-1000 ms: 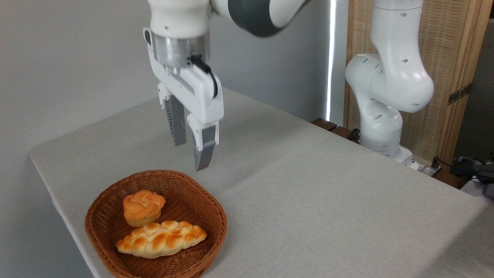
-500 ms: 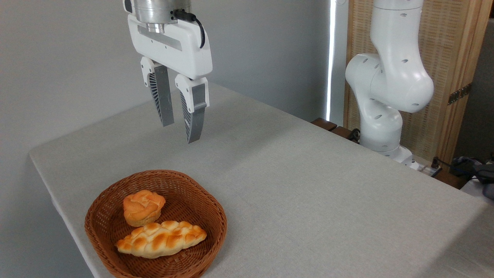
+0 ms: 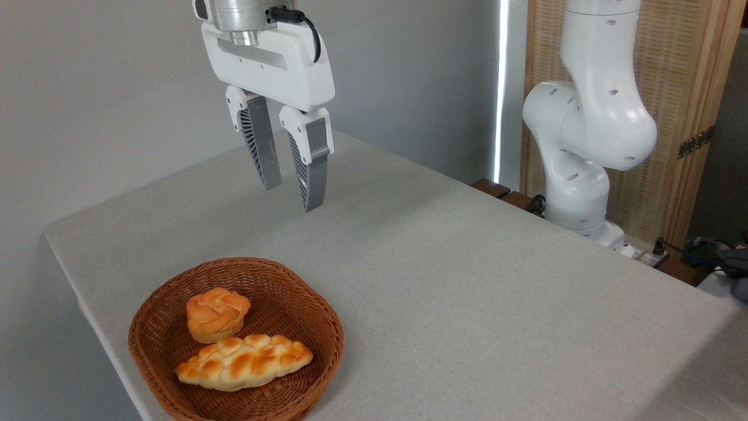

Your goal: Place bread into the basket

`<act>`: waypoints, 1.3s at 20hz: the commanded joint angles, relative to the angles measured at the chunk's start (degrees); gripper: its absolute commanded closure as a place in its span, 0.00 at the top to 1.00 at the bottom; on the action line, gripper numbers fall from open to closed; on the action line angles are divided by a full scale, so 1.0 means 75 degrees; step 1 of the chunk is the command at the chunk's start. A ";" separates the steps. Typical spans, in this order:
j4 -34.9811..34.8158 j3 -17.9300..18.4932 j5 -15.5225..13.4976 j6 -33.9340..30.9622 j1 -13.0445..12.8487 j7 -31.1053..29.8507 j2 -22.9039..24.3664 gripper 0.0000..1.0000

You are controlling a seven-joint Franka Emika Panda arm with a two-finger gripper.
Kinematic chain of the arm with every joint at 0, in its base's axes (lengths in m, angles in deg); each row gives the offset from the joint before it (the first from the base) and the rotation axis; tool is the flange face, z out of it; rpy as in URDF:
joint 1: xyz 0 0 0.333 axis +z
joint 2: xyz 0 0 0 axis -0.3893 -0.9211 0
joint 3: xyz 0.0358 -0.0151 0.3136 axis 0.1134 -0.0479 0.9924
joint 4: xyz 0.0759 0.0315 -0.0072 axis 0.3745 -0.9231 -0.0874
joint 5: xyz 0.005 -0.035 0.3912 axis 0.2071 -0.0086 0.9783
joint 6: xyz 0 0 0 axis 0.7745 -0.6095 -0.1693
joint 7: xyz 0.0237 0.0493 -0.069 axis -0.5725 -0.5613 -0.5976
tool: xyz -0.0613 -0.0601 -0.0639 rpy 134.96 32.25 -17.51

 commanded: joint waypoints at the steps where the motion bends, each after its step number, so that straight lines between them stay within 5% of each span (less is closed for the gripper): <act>1: 0.0172 0.0111 0.0000 -0.0325 -0.0013 0.0079 -0.0028 1.00; 4: 0.0172 0.0111 -0.0012 -0.0325 0.0033 0.0174 -0.0017 1.00; 11: 0.0172 -0.0556 -0.0153 -0.0407 0.0771 0.0174 -0.0016 1.00; 26: 0.0172 -0.0557 -0.0188 -0.0523 0.0795 0.0513 -0.0028 1.00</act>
